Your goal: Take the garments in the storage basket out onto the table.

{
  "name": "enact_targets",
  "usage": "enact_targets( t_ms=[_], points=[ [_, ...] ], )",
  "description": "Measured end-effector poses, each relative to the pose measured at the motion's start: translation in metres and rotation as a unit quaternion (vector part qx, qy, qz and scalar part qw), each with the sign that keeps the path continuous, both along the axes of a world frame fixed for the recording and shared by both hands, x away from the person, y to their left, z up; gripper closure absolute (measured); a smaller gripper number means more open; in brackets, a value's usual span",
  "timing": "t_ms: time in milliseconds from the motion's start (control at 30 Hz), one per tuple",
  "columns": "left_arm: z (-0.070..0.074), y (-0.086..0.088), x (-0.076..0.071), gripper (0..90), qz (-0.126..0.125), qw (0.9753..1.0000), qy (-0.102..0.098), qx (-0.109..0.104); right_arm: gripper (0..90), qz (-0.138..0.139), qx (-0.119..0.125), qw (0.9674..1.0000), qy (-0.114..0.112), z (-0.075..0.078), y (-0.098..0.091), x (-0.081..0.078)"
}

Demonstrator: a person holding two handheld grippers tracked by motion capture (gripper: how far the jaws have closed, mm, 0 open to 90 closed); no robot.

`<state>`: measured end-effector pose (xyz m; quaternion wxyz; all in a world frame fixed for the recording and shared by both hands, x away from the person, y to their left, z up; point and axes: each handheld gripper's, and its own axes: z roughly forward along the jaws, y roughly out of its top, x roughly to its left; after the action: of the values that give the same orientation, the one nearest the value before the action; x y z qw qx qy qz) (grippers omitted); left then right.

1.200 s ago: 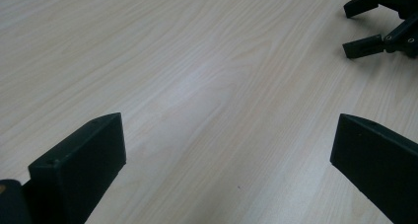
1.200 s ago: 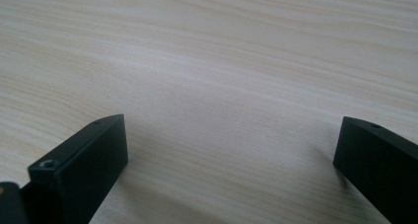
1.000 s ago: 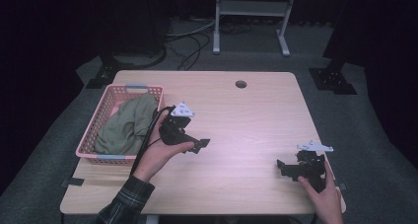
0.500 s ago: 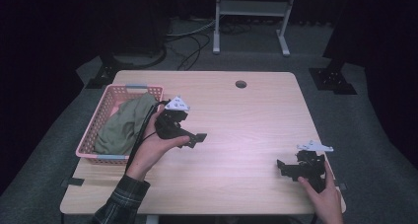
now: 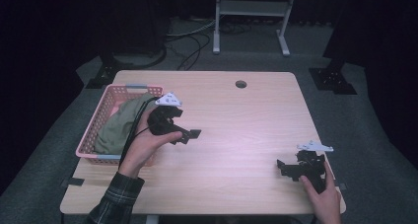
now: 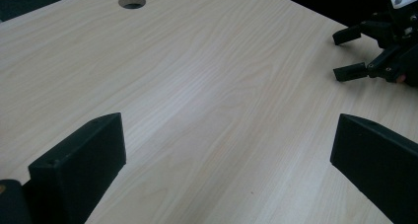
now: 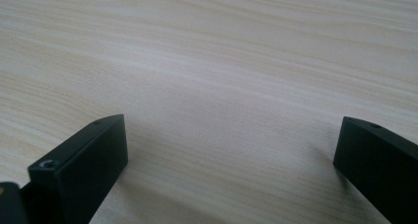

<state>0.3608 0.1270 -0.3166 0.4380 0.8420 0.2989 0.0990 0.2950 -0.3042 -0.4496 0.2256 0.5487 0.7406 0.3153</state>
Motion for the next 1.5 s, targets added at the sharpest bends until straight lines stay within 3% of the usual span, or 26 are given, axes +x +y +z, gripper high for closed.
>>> enact_targets(
  t_ms=[933, 1500],
  points=[
    [0.003, 0.029, 0.008, 0.0, 0.017, 0.9998, -0.002, 0.003, 0.0, 0.000, 0.000, 1.0000, 0.000, 0.000, 0.000, 0.000],
    [0.007, 0.054, 0.010, 0.0, 0.041, 0.9991, -0.008, -0.002, 0.0, 0.000, 0.000, 1.0000, 0.000, 0.000, 0.000, 0.000]
  ],
)
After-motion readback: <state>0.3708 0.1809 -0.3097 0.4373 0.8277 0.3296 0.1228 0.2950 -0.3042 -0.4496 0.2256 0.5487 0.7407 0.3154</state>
